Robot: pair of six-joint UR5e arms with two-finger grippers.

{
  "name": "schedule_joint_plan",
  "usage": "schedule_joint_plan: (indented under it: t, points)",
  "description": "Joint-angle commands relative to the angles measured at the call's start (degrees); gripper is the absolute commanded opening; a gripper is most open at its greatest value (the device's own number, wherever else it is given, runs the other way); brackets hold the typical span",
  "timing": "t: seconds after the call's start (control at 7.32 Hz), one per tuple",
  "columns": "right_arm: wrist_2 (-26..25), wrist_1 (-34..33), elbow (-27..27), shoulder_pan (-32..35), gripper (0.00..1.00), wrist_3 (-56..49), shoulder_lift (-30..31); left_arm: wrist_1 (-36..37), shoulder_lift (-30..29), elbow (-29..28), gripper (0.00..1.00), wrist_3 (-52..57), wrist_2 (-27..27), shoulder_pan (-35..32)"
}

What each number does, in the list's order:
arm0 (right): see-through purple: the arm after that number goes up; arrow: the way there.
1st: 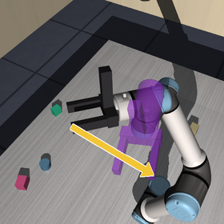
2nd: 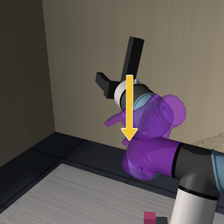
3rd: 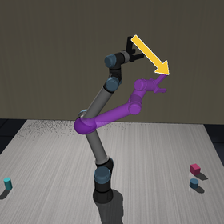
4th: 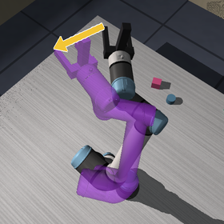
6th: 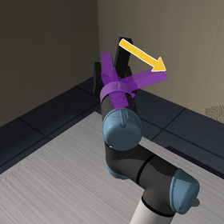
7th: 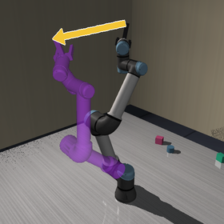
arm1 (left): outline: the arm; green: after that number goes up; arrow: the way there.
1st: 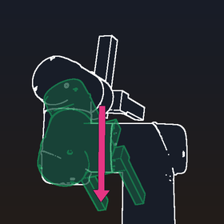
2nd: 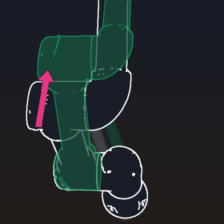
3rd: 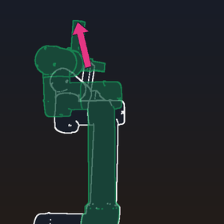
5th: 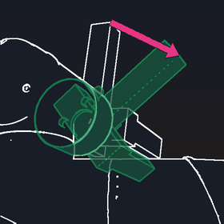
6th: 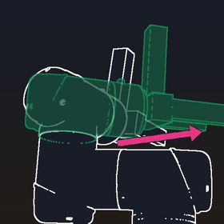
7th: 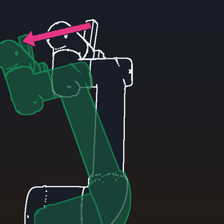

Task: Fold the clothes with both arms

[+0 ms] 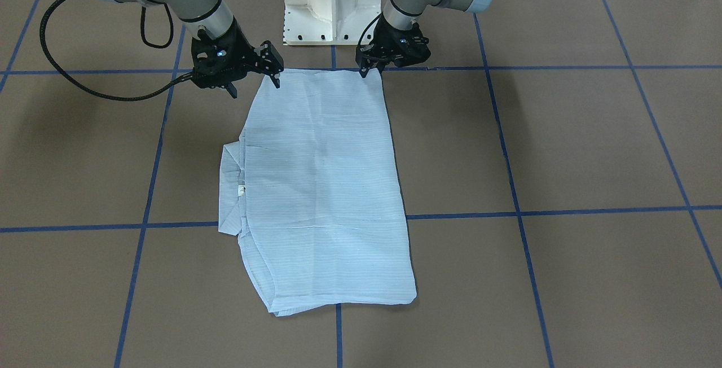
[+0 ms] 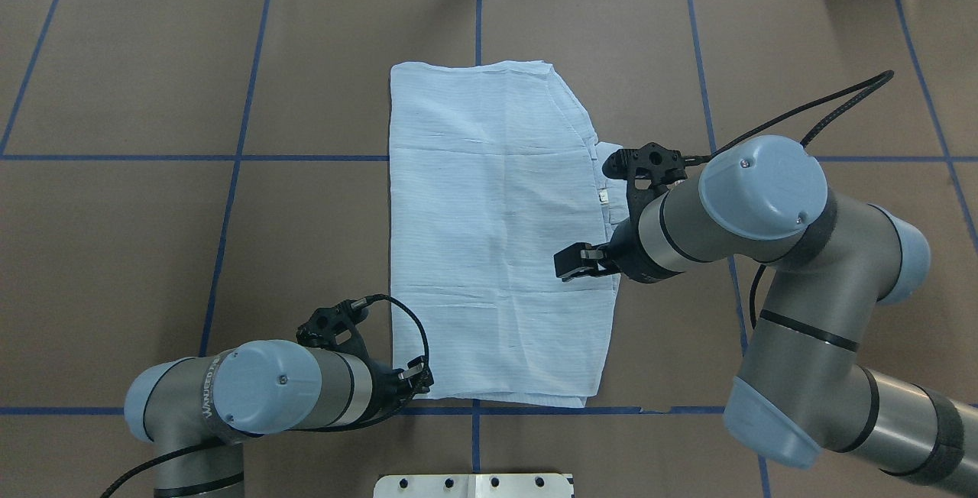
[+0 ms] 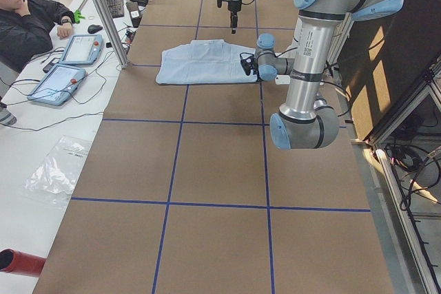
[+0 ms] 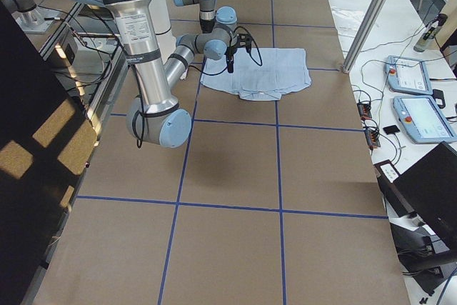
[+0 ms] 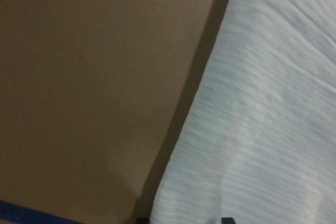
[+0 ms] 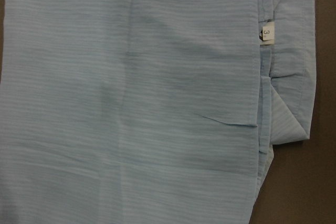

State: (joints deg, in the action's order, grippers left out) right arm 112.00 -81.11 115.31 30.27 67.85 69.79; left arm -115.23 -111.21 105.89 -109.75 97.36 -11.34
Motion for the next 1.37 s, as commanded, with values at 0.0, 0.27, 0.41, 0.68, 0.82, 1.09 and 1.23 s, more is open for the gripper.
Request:
schedule_joint_plan:
  t: [0.0, 0.27, 0.41, 0.68, 0.82, 1.09, 1.23]
  points:
    - [0.1, -0.1, 0.0, 0.0, 1.00, 0.0, 0.0, 0.0, -0.1, 0.0, 0.38, 0.1, -0.1, 0.0]
    - [0.1, -0.1, -0.1, 0.1, 1.00, 0.0, 0.1, 0.0, -0.1, -0.1, 0.37, 0.1, -0.1, -0.2]
    - [0.0, -0.1, -0.2, 0.1, 1.00, 0.0, 0.1, 0.2, -0.1, -0.1, 0.36, 0.1, -0.1, -0.5]
    - [-0.1, -0.1, -0.1, 0.1, 1.00, 0.1, 0.2, 0.7, 0.2, 0.1, 0.00, 0.1, -0.6, -0.5]
    - [-0.3, -0.1, -0.2, 0.0, 1.00, 1.1, 0.3, 0.7, 0.2, 0.3, 0.00, 0.1, -1.2, -0.5]
    - [-1.3, -0.1, 0.0, -0.8, 1.00, 8.6, 1.2, 0.8, 0.0, 0.9, 0.00, 0.1, -1.1, -0.6]
    - [-5.2, 0.0, 0.0, -4.5, 1.00, 16.7, 1.2, 0.8, 0.0, 1.8, 0.00, 0.2, -1.0, -0.6]
